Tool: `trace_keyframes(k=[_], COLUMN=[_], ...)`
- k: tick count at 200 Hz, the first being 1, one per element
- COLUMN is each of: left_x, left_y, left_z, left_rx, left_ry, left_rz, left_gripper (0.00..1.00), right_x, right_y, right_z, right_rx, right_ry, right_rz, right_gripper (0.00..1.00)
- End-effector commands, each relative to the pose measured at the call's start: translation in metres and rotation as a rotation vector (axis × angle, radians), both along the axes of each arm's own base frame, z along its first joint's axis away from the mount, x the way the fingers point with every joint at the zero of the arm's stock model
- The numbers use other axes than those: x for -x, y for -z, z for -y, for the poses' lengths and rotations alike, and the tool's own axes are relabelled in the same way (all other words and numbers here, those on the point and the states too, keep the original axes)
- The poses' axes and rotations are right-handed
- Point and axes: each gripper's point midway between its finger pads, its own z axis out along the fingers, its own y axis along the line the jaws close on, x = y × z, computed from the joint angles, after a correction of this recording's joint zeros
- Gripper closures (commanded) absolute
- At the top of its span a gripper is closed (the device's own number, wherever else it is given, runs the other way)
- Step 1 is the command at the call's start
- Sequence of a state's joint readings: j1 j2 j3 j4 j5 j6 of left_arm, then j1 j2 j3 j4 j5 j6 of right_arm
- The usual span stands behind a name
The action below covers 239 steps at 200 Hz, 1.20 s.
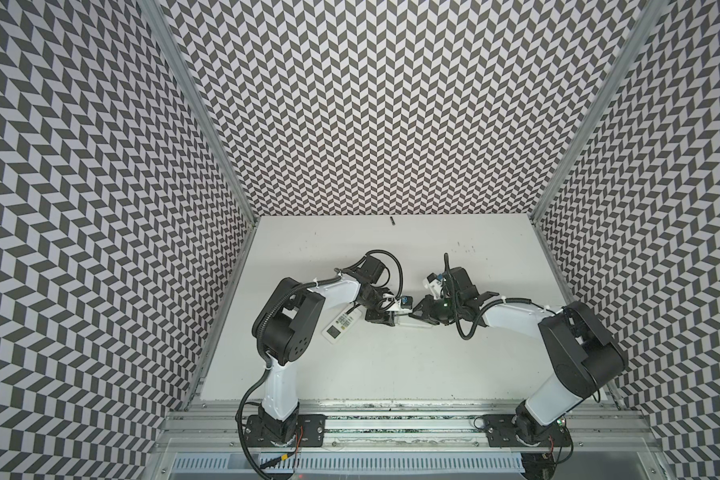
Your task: Unload the batteries from the remote control
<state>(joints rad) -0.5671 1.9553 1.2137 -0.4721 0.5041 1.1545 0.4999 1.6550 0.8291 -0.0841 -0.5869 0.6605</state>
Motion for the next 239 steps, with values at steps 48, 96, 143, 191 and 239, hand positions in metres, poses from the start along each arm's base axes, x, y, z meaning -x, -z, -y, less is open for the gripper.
trace_keyframes(k=[48, 96, 143, 191, 239], left_x=[0.019, 0.019, 0.016, 0.015, 0.013], left_y=[0.017, 0.02, 0.016, 0.022, 0.006], left_z=[0.0, -0.004, -0.008, -0.015, -0.011], left_rx=[-0.046, -0.058, -0.043, -0.052, -0.013], left_ry=[-0.008, -0.011, -0.029, -0.042, -0.052], left_rz=[-0.011, -0.018, -0.012, -0.026, -0.025], left_gripper=[0.56, 0.57, 0.5, 0.49, 0.4], right_x=[0.012, 0.011, 0.007, 0.01, 0.003], right_y=[0.011, 0.023, 0.022, 0.033, 0.011], right_z=[-0.016, -0.007, 0.005, 0.008, 0.012], right_rx=[0.034, -0.014, -0.079, -0.076, -0.094], right_ry=[0.012, 0.003, -0.039, -0.083, -0.056], right_rz=[-0.067, -0.068, -0.043, -0.062, -0.011], right_gripper=[1.0, 1.0, 1.0, 1.0, 1.0])
